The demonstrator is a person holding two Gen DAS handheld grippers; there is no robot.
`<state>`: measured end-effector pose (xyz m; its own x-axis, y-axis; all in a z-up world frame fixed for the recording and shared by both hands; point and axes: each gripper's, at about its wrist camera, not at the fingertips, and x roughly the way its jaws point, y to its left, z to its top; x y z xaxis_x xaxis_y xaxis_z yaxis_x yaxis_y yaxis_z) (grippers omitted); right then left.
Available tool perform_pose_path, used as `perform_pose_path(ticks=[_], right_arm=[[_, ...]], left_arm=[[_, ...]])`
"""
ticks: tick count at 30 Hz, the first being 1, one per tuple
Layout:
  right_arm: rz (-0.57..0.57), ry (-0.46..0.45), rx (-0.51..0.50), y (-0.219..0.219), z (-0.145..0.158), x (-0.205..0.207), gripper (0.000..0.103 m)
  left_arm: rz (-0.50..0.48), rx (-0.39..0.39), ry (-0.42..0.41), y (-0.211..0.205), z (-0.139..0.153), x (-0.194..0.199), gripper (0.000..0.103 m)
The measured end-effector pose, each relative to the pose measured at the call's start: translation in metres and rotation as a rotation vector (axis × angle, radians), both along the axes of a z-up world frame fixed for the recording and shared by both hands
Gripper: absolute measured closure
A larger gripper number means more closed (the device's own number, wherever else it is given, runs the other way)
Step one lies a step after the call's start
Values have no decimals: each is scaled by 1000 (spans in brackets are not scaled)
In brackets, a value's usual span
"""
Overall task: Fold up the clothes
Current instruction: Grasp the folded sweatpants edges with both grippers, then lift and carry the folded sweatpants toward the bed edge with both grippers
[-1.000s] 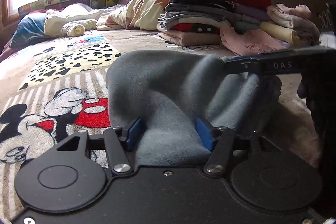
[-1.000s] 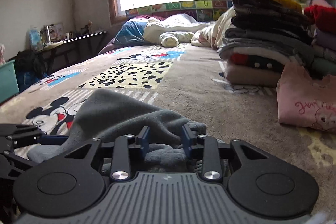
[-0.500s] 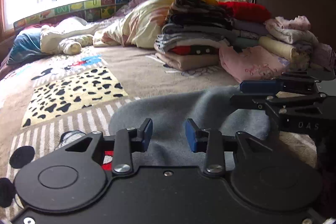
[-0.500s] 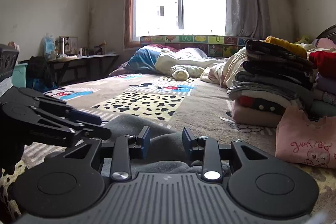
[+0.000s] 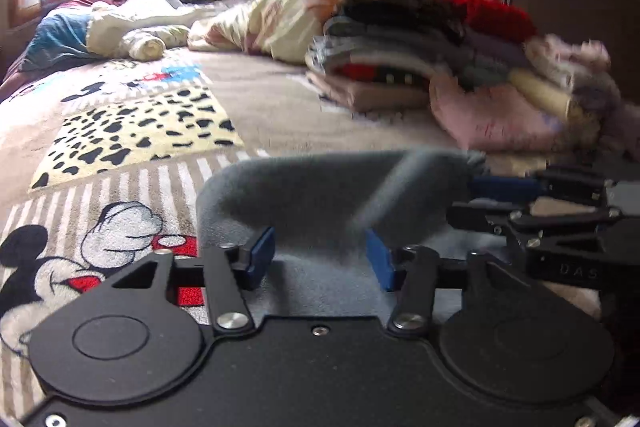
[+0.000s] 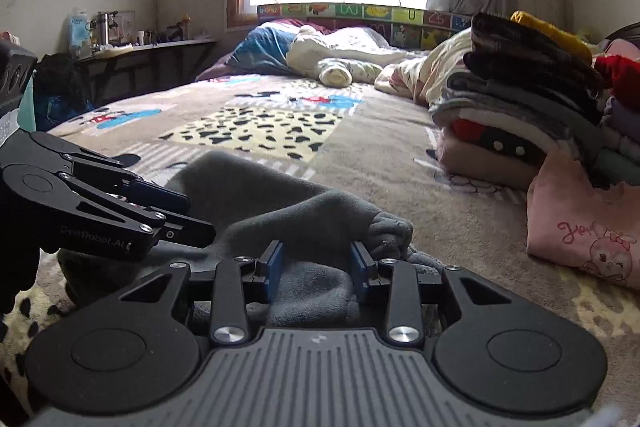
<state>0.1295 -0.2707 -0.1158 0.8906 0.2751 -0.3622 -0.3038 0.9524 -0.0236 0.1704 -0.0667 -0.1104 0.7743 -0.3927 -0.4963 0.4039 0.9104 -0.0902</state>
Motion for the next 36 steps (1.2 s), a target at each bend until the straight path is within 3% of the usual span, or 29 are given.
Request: perform_pose_path(ticks=[2, 3, 4, 7, 10, 13, 17, 21, 23, 25, 29, 33, 35, 36], right_arm=[[-41, -30, 12, -5, 7, -14, 40], [-79, -51, 49, -9, 4, -21, 19], [-104, -57, 95, -14, 2, -26, 14], [-134, -4, 190, -28, 2, -22, 15], [-131, 93, 375, -43, -4, -9, 14], [-156, 164, 524, -56, -15, 5, 14], [-166, 209, 571, -61, -26, 18, 13], [-176, 255, 619, -66, -37, 32, 13], [-181, 278, 642, -68, -43, 39, 15], [-186, 302, 666, -70, -48, 46, 22], [-175, 335, 679, -73, -57, 58, 29], [-160, 349, 677, -64, -58, 59, 31], [-157, 359, 713, -68, -57, 51, 24], [-151, 364, 749, -71, -59, 48, 23]], left_arm=[[69, -88, -13, 16, 1, -16, 43], [110, -128, -8, 26, -1, -23, 43], [139, -176, 16, 35, -5, -24, 43], [222, -350, 118, 63, -20, -26, 42], [280, -522, 218, 85, -37, -21, 40], [296, -621, 289, 94, -48, -15, 37], [311, -718, 343, 97, -64, -7, 33], [281, -702, 348, 87, -62, 4, 33], [217, -688, 373, 78, -60, 12, 37], [193, -497, 324, 61, -57, 14, 48], [151, -553, 327, 76, -69, 17, 55], [150, -597, 358, 80, -67, 14, 53], [165, -726, 406, 90, -71, 13, 39], [177, -780, 416, 95, -73, 12, 38]])
